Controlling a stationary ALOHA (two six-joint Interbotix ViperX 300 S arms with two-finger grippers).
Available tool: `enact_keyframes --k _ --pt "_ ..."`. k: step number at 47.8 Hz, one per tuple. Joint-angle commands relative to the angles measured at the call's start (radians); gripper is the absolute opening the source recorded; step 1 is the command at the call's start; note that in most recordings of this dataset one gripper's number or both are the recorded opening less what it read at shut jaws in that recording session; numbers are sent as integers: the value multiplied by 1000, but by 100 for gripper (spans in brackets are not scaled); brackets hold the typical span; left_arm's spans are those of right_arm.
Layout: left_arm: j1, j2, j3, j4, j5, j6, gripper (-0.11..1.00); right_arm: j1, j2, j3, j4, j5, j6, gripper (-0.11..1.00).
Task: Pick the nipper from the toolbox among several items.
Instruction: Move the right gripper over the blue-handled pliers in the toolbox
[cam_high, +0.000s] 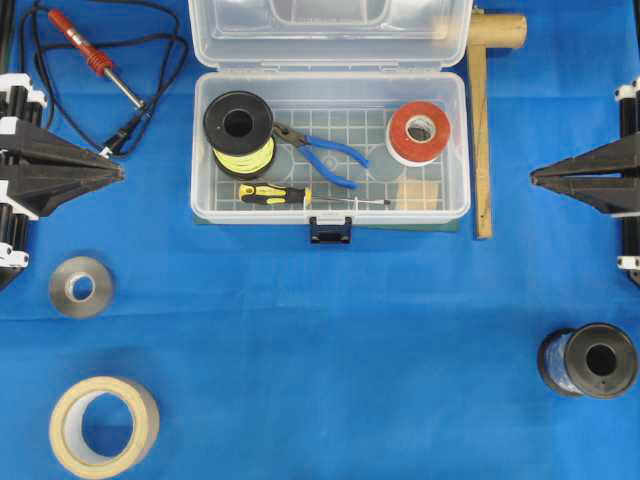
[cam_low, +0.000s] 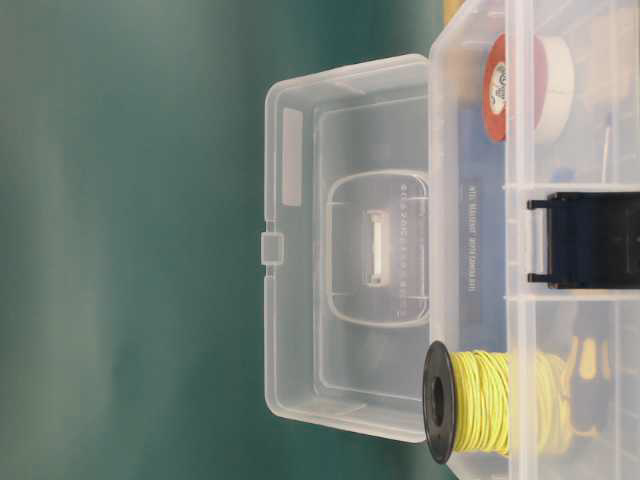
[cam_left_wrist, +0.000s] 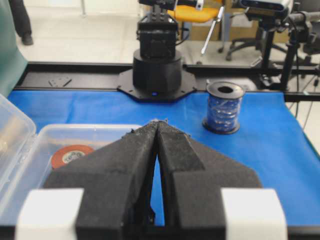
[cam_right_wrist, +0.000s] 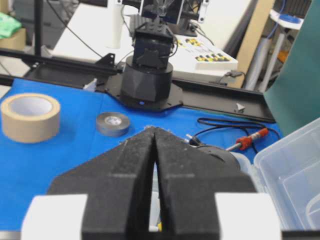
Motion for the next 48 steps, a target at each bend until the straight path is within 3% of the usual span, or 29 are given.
enact_keyframes --k 1,13,29,33,42,44,48 --pt "-6 6 -21 -28 -12 6 0 -18 12 -26 2 0 2 0" --pt "-6 9 -21 -29 -17 5 0 -109 160 -186 2 176 9 0" --pt "-6 15 -21 -34 -20 -6 0 -201 525 -445 2 400 5 1" --pt "-6 15 -23 -34 -20 -6 0 -216 618 -511 2 463 8 14" --pt "-5 15 -21 -32 -20 -6 0 -236 838 -667 -9 597 5 67" --pt "-6 15 -21 -34 -21 -6 0 -239 881 -693 -14 612 5 72" --pt "-5 15 -21 -32 -20 -6 0 -250 976 -741 -21 634 5 70"
